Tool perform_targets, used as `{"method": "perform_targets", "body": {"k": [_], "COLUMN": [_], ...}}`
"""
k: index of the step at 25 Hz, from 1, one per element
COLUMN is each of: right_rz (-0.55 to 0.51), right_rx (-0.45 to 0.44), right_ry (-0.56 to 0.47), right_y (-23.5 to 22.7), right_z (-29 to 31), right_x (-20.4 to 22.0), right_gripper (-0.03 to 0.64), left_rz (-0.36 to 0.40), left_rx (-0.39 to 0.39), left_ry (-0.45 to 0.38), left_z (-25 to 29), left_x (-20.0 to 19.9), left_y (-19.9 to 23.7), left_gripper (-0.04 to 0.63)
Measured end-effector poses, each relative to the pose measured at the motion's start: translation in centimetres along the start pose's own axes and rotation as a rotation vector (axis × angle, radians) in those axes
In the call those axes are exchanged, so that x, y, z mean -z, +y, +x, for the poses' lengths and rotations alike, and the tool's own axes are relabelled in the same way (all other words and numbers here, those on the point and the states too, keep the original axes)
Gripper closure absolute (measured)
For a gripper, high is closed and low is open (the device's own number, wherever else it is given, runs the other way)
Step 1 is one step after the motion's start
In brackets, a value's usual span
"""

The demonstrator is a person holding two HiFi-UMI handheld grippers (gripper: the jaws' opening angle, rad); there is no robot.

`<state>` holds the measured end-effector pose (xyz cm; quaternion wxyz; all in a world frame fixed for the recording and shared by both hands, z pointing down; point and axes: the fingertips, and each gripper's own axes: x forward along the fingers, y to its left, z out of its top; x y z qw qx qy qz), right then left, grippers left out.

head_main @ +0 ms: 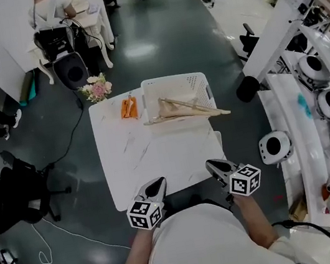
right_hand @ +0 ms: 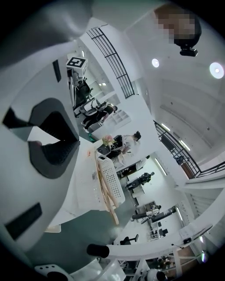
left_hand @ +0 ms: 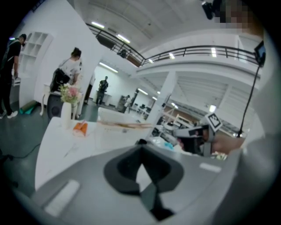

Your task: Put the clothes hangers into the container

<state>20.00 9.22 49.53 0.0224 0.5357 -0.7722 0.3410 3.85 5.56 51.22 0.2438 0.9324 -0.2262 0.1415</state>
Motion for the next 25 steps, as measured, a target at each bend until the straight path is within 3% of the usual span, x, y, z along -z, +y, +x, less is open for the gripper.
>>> {"method": "perform_targets", "body": {"k": [25], "right_rz": [-0.006], "right_rx": [-0.077], "right_ry": [0.020], "right_y": [0.2], "right_z": [0.1], "right_x": [-0.4], "right_gripper": [0.614], "left_rz": [0.009], "left_rx": [-0.035], "left_ry": [0.003], "left_z": [1.8], "left_x": [-0.6], "left_y": [-0.9], "left_gripper": [0.594]}}
